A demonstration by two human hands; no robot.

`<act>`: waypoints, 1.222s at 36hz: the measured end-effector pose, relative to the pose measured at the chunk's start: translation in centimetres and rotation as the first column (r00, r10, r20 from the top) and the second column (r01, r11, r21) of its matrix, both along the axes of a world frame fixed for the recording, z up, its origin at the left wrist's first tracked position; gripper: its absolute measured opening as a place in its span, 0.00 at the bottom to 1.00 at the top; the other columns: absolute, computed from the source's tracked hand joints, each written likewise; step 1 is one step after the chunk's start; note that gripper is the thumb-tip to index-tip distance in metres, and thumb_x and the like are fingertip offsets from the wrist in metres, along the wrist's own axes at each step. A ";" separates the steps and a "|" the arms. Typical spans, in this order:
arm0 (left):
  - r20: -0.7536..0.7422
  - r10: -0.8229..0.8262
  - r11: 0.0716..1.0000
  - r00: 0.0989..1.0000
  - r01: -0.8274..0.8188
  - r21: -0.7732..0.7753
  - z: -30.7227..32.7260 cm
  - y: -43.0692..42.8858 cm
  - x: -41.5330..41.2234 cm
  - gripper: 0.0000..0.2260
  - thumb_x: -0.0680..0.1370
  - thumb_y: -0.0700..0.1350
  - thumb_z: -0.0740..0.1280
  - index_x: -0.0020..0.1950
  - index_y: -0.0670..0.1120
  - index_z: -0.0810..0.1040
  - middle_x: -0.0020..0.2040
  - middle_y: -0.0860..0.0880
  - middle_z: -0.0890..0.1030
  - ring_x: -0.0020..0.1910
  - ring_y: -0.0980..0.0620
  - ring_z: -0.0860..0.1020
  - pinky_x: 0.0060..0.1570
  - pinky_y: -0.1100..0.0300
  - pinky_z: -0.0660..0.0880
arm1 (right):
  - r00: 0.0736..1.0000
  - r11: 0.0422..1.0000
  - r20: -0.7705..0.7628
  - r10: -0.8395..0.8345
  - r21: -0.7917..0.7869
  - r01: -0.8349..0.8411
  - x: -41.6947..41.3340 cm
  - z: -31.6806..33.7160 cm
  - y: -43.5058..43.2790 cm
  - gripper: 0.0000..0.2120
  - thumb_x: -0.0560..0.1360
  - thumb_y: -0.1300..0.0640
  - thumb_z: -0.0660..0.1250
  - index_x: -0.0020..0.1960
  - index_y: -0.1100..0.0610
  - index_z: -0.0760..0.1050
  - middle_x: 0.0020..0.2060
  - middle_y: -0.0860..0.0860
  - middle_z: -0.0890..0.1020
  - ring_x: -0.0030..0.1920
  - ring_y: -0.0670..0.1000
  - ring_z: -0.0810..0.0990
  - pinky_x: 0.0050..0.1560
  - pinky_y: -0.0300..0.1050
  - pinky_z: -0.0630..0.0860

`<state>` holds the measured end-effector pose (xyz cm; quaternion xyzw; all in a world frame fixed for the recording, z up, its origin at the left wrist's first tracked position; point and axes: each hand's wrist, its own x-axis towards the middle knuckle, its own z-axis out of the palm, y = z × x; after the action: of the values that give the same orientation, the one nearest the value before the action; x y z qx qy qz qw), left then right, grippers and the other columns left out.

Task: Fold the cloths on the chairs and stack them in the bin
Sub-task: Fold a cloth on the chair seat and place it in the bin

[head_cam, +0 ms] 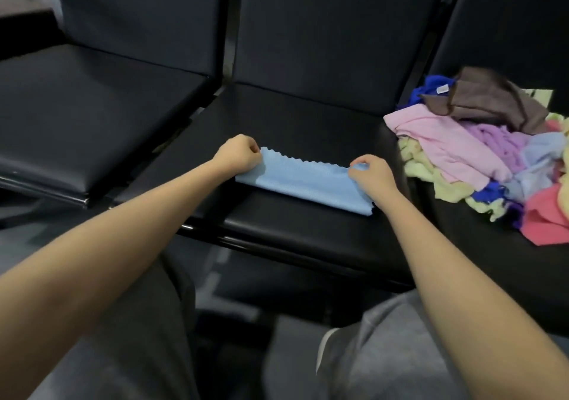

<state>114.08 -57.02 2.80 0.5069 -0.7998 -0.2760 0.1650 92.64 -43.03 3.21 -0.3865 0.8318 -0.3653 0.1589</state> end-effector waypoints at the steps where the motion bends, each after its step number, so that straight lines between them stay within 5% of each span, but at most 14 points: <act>1: 0.024 0.012 1.000 1.000 -0.012 -0.019 0.0 0.1 -0.2 0.06 0.77 0.42 0.61 0.48 0.44 0.77 0.46 0.48 0.78 0.44 0.49 0.73 0.42 0.58 0.67 | 1.000 1.000 -0.027 -0.003 0.021 0.004 0.1 -0.1 -0.1 0.09 0.75 0.61 0.62 0.54 0.58 0.77 0.52 0.51 0.78 0.50 0.49 0.74 0.48 0.40 0.67; 6: 0.315 0.106 0.883 0.943 0.057 -0.466 -0.3 1.7 -1.6 0.13 0.76 0.40 0.60 0.60 0.39 0.69 0.57 0.42 0.74 0.55 0.40 0.72 0.46 0.53 0.65 | 0.977 0.974 -0.210 -0.026 0.213 0.072 1.6 0.8 -1.3 0.19 0.78 0.55 0.59 0.67 0.61 0.67 0.66 0.59 0.68 0.65 0.60 0.68 0.61 0.50 0.67; 8: 0.278 -0.074 0.806 0.958 0.221 -0.548 0.0 2.1 -2.5 0.17 0.76 0.47 0.60 0.63 0.43 0.71 0.61 0.44 0.74 0.59 0.41 0.72 0.51 0.52 0.67 | 0.945 0.972 -0.324 0.038 0.232 0.040 2.8 1.7 -1.7 0.21 0.78 0.53 0.59 0.68 0.60 0.65 0.67 0.60 0.64 0.67 0.62 0.64 0.65 0.53 0.64; 12: 0.464 -0.521 0.686 0.717 0.675 -0.272 -0.2 3.7 -4.0 0.25 0.79 0.59 0.53 0.75 0.54 0.62 0.75 0.51 0.61 0.75 0.49 0.57 0.69 0.50 0.56 | 0.925 0.968 -0.347 0.152 0.243 -0.068 5.1 2.8 -2.1 0.18 0.79 0.53 0.58 0.67 0.56 0.66 0.67 0.58 0.65 0.67 0.60 0.63 0.64 0.52 0.62; 15: 0.522 -0.590 0.725 0.616 0.689 0.007 -0.9 4.3 -4.5 0.22 0.83 0.55 0.47 0.77 0.59 0.49 0.78 0.56 0.48 0.77 0.52 0.44 0.73 0.46 0.43 | 0.929 0.958 -0.316 0.192 0.267 -0.107 6.3 2.9 -2.5 0.16 0.79 0.54 0.56 0.66 0.55 0.67 0.67 0.56 0.66 0.67 0.58 0.63 0.63 0.50 0.62; 20: 0.487 -0.419 0.896 0.766 0.435 0.088 -0.9 3.3 -5.4 0.23 0.82 0.59 0.45 0.77 0.60 0.46 0.79 0.52 0.43 0.77 0.47 0.41 0.72 0.41 0.39 | 0.923 0.944 -0.324 0.207 0.314 -0.101 6.7 2.3 -3.2 0.18 0.78 0.57 0.57 0.67 0.57 0.65 0.67 0.57 0.65 0.68 0.57 0.63 0.63 0.48 0.62; 24: 0.317 -0.140 0.988 0.938 0.110 0.111 -0.8 3.1 -6.4 0.22 0.80 0.56 0.53 0.74 0.56 0.59 0.78 0.46 0.51 0.76 0.45 0.48 0.71 0.42 0.46 | 0.895 0.901 -0.314 0.316 0.395 -0.180 6.6 1.4 -3.1 0.18 0.78 0.59 0.57 0.68 0.58 0.65 0.67 0.59 0.67 0.67 0.58 0.65 0.58 0.48 0.67; 26: 0.076 -0.052 0.948 0.996 0.026 0.317 0.4 3.1 -6.7 0.19 0.80 0.52 0.56 0.70 0.48 0.66 0.73 0.43 0.62 0.70 0.45 0.61 0.65 0.50 0.59 | 0.871 0.845 -0.272 0.409 0.474 -0.248 6.3 1.0 -3.0 0.21 0.77 0.61 0.55 0.70 0.56 0.64 0.67 0.58 0.67 0.65 0.58 0.67 0.56 0.47 0.68; 28: -0.205 0.116 0.796 0.972 0.032 0.604 1.9 3.7 -6.6 0.20 0.80 0.48 0.59 0.71 0.42 0.65 0.71 0.44 0.66 0.66 0.46 0.67 0.62 0.55 0.64 | 0.838 0.791 -0.260 0.480 0.542 -0.285 6.0 0.8 -2.8 0.22 0.78 0.59 0.55 0.72 0.54 0.62 0.68 0.58 0.65 0.66 0.58 0.65 0.58 0.49 0.67; 30: -0.257 0.167 0.736 0.952 0.053 0.675 2.9 3.8 -6.0 0.22 0.80 0.45 0.61 0.73 0.41 0.62 0.71 0.43 0.66 0.66 0.46 0.68 0.60 0.56 0.66 | 0.817 0.756 -0.247 0.521 0.578 -0.307 5.5 0.9 -2.7 0.24 0.79 0.57 0.54 0.74 0.52 0.58 0.69 0.58 0.63 0.68 0.59 0.63 0.61 0.51 0.65; 33: -0.173 0.045 0.809 0.984 0.066 0.584 3.2 3.5 -4.9 0.17 0.80 0.41 0.62 0.69 0.41 0.69 0.63 0.44 0.74 0.56 0.50 0.73 0.50 0.58 0.73 | 0.795 0.710 -0.208 0.569 0.611 -0.349 4.6 1.3 -2.5 0.27 0.79 0.57 0.53 0.77 0.48 0.54 0.73 0.56 0.59 0.72 0.58 0.58 0.68 0.52 0.61; 35: -0.063 -0.086 0.925 0.994 0.103 0.366 3.2 3.1 -3.9 0.17 0.80 0.35 0.56 0.67 0.42 0.73 0.50 0.47 0.77 0.46 0.52 0.74 0.47 0.59 0.75 | 0.791 0.697 -0.189 0.582 0.617 -0.365 3.9 1.5 -2.3 0.27 0.79 0.57 0.53 0.77 0.47 0.53 0.75 0.53 0.57 0.74 0.57 0.55 0.70 0.53 0.57; 39: 0.247 -0.171 0.963 0.954 0.215 -0.165 2.5 1.5 -1.7 0.19 0.76 0.34 0.57 0.63 0.48 0.75 0.61 0.47 0.75 0.57 0.45 0.74 0.48 0.56 0.72 | 0.785 0.690 -0.197 0.587 0.629 -0.358 2.6 1.3 -1.9 0.25 0.81 0.53 0.52 0.76 0.44 0.52 0.75 0.53 0.56 0.74 0.56 0.55 0.72 0.54 0.56; 44: 0.283 -0.385 0.918 0.879 0.395 0.021 1.0 -0.3 -0.1 0.26 0.75 0.37 0.59 0.70 0.57 0.67 0.70 0.50 0.64 0.66 0.44 0.64 0.67 0.52 0.63 | 0.770 0.683 -0.161 0.617 0.595 -0.423 1.7 1.1 -1.2 0.28 0.79 0.49 0.57 0.76 0.41 0.49 0.76 0.51 0.50 0.75 0.57 0.52 0.73 0.56 0.55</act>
<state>114.02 -57.32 3.83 0.3665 -0.9055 -0.2138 0.0001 94.30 -44.24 4.27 -0.6096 0.7651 0.0132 0.2070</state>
